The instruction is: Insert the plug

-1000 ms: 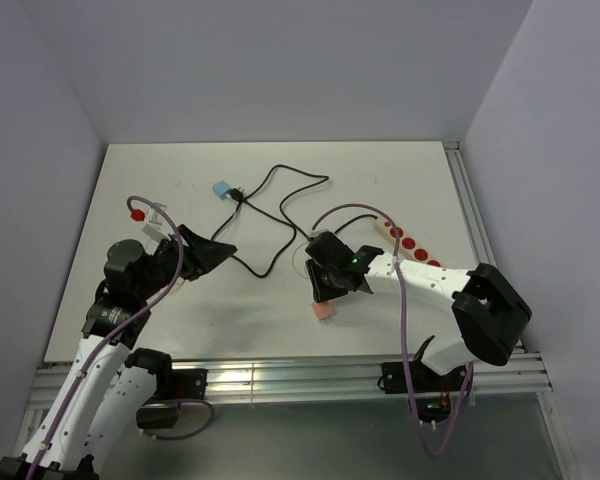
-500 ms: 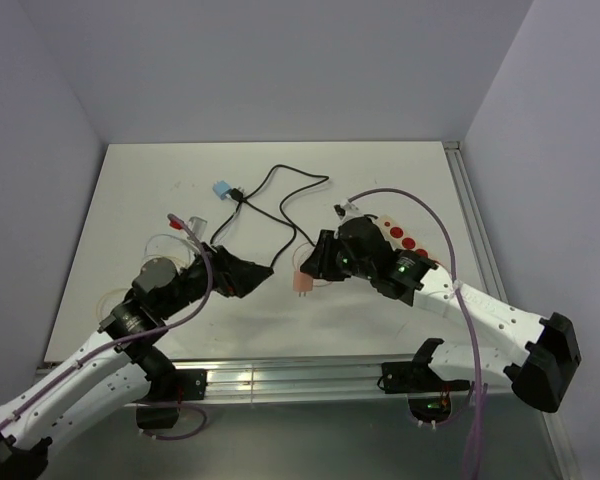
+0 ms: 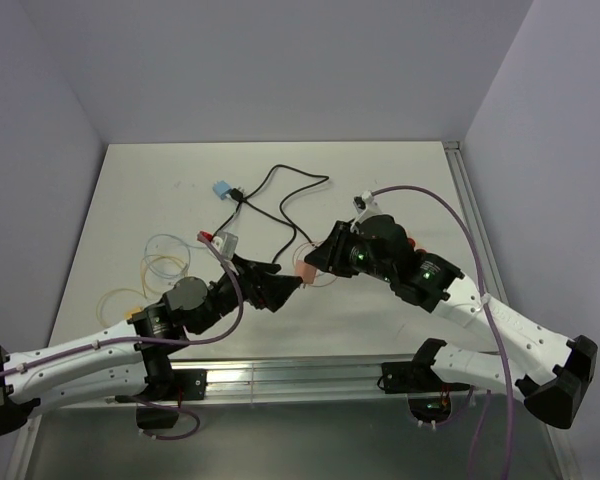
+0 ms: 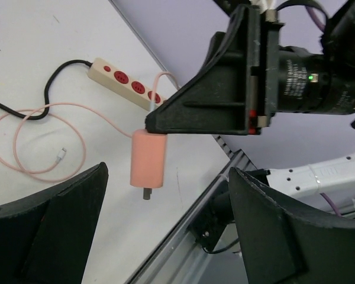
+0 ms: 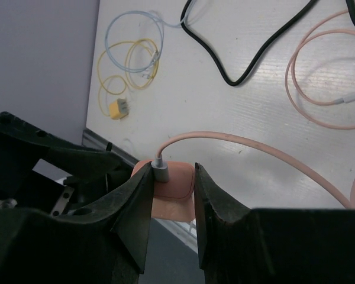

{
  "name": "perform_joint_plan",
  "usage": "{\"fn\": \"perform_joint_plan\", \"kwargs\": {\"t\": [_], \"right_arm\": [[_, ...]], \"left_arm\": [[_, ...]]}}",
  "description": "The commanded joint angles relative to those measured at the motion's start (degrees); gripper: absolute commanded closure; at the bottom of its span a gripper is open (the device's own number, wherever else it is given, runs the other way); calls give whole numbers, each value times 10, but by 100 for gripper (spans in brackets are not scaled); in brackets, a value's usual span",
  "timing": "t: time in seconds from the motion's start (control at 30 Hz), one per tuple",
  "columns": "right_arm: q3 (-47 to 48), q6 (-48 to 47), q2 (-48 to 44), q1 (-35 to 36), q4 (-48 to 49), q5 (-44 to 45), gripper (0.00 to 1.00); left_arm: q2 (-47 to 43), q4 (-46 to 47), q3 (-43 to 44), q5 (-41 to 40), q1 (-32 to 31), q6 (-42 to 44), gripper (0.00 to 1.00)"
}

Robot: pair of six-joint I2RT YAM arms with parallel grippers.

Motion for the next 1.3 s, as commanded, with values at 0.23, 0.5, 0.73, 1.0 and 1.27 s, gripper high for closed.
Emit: {"fn": "perform_joint_plan", "kwargs": {"t": [0.23, 0.5, 0.73, 1.0, 1.27], "right_arm": [[25, 29, -32, -3, 20, -22, 100], [19, 37, -42, -3, 32, -31, 100], [16, 41, -44, -4, 44, -50, 100], [18, 23, -44, -3, 44, -77, 90], [16, -62, -72, -4, 2, -125, 43]], "left_arm": [[45, 61, -6, -64, -21, 25, 28], [55, 83, -11, -33, -21, 20, 36], [75, 85, -4, -9, -21, 17, 37], [84, 85, -4, -1, -20, 6, 80], [6, 33, -14, 67, 7, 6, 100]]}}
